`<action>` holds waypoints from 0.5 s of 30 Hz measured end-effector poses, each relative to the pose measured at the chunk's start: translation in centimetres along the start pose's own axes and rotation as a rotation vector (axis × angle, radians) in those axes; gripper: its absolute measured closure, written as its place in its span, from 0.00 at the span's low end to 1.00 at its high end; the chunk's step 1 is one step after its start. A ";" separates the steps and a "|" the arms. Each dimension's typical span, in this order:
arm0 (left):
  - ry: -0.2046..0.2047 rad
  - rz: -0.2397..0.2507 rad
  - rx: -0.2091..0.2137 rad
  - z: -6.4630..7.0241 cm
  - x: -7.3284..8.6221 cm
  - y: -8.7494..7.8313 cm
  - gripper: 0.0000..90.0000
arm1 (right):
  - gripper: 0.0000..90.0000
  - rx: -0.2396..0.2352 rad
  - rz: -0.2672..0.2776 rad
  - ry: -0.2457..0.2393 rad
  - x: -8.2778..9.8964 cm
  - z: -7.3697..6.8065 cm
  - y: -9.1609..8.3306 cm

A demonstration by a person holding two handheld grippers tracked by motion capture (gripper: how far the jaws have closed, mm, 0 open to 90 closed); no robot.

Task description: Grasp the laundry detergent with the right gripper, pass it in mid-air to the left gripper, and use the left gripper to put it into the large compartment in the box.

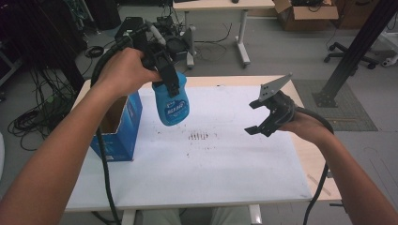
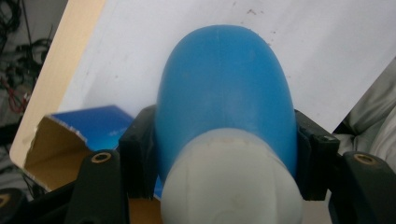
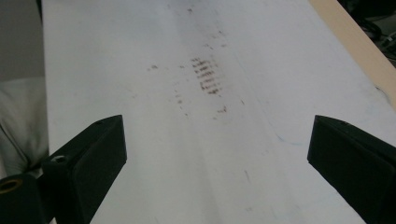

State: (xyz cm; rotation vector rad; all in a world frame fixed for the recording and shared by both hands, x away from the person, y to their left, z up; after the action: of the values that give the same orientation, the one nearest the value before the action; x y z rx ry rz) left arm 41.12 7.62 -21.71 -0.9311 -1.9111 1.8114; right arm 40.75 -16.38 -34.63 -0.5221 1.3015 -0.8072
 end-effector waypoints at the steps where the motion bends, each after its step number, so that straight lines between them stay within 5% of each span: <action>1: -0.019 0.004 0.001 -0.3 0.0 -0.2 0.42 | 0.05 0.007 -0.015 -0.001 0.2 0.3 -0.3; 15: -0.321 0.029 -0.064 -5.1 1.4 -4.0 0.42 | 0.04 0.050 -0.158 0.006 3.0 3.9 -2.0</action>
State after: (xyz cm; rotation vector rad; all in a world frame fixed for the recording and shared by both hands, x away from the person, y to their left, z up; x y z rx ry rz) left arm 42.56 12.43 -17.47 -0.7240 -2.1651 2.0286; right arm 44.23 -20.30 -34.24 -0.5879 1.2530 -0.9702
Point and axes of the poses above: each handheld gripper's, and its own axes: y roughly forward along the jaws, x roughly out of its underside, z roughly to its right, the point moved 10 cm from there along y, roughly forward along the jaws, and after that the axes turned 14 degrees about -y, right-handed, at the moved point
